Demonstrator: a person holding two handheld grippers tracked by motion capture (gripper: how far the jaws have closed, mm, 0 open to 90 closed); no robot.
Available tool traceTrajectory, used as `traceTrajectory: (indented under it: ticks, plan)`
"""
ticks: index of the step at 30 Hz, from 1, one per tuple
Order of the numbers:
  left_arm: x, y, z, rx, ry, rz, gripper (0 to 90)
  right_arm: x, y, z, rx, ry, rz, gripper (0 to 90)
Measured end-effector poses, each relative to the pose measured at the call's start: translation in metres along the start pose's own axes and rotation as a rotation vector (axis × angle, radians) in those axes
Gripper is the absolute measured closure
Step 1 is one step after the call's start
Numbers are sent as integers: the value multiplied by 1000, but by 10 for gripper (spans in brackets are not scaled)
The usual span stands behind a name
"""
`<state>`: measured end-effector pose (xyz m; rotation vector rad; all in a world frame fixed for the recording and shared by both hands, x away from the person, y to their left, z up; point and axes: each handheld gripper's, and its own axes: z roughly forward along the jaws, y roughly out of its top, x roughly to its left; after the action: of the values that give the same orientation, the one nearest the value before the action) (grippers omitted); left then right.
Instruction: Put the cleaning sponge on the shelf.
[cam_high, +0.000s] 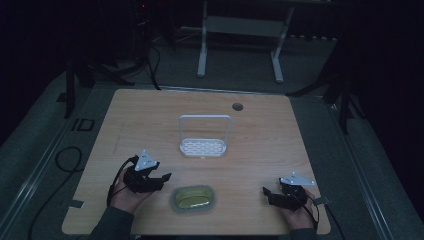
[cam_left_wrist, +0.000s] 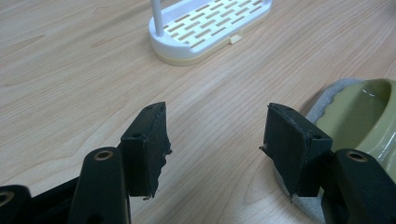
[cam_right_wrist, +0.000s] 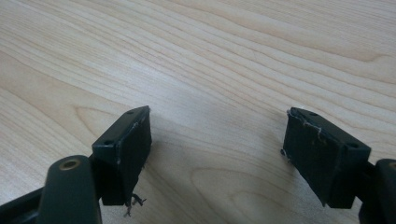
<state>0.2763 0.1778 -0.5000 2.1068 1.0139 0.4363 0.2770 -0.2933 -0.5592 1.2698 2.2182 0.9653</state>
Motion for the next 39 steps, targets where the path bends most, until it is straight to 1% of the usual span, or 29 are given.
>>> traceTrajectory:
  ticks: [6,8,11,12,20,21,22,24,30,36,39]
  plan:
    - [-3,5,-2,4,-11,11,403,0,0,0,0,0,0,229]
    - [-5,8,-2,10,-20,21,404,0,0,0,-1,0,-1,229]
    - [-7,9,-2,14,-26,24,407,0,0,0,0,0,0,229]
    - [-8,10,-2,20,-35,27,409,0,0,0,0,0,0,229]
    - [-17,17,-3,34,-65,73,414,0,0,0,0,0,0,230]
    - [-17,17,-3,34,-65,73,416,0,0,0,0,0,0,230]
    - [-19,19,-4,40,-70,89,416,0,0,0,0,0,0,229]
    - [-21,20,-4,43,-72,93,416,0,0,0,0,0,0,230]
    - [-28,29,-4,61,-88,133,419,0,0,0,0,0,0,229]
    - [-33,33,-3,68,-101,147,425,0,0,0,0,0,0,229]
    - [-36,35,-2,83,-112,165,428,0,0,0,0,0,0,229]
